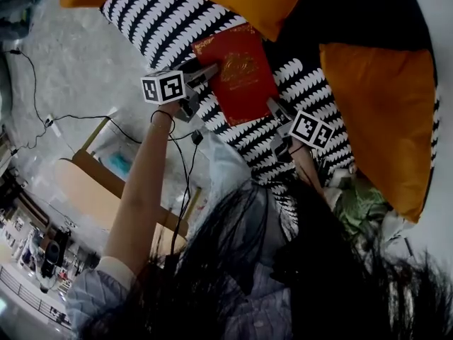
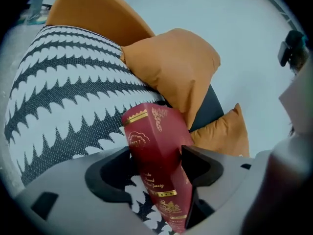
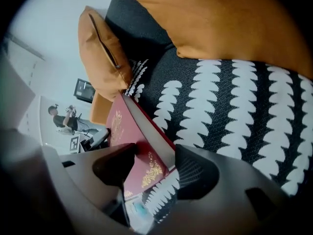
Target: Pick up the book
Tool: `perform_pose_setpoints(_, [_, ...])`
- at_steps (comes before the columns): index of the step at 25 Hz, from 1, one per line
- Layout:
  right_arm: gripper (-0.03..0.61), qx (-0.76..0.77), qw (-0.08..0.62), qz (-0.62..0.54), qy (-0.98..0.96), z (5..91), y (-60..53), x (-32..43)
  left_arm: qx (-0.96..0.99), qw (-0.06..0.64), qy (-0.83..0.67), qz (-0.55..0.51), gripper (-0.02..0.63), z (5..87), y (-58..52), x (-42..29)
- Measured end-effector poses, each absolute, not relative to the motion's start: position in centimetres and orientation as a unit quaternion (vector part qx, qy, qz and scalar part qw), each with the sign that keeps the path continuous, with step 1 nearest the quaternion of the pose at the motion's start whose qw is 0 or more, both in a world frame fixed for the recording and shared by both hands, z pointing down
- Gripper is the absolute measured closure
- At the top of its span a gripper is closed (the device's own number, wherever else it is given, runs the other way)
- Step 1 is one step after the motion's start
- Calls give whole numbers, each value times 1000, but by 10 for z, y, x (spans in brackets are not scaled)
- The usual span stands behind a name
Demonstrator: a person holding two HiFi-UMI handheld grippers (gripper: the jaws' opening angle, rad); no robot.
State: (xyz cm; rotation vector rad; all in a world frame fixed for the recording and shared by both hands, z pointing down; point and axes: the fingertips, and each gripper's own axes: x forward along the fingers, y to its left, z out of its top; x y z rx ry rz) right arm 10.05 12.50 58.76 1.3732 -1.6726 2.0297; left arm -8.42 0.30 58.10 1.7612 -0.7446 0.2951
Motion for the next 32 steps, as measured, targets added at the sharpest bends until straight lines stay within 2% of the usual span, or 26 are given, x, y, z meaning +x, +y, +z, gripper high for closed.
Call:
perform_pose_setpoints(4, [368,457,139,654,-587,571,117,104,748,570,-311,136,290,571,-6,-74])
perform_pose_setpoints(8, [374,463,146,658,-575,583,128,91,739,580,-314,136,291,582,6,-84])
perform_pose_setpoints(9, [371,470,143,660,-568,588,133,90,737,583,-313,139,291,587,10,-86])
perform_pose_setpoints(12, [293,488,114,681,-533,597,144,89,736,586,-312,134,291,594,15,-93])
perform_pose_setpoints(17, [260,480,76,718,-498,595,152,85,738,589,-307,120,291,588,10,-90])
perform_pose_setpoints(22, [256,461,33,752,-470,602,154,80,735,592,-313,107,291,593,12,-88])
perform_pose_setpoints(28, [256,434,60,754,-489,599,171,58,732,599,-312,94,293,593,13,-89])
perform_pose_setpoints(32, [256,467,-6,756,-458,600,154,65,721,617,-307,71,299,592,12,-89])
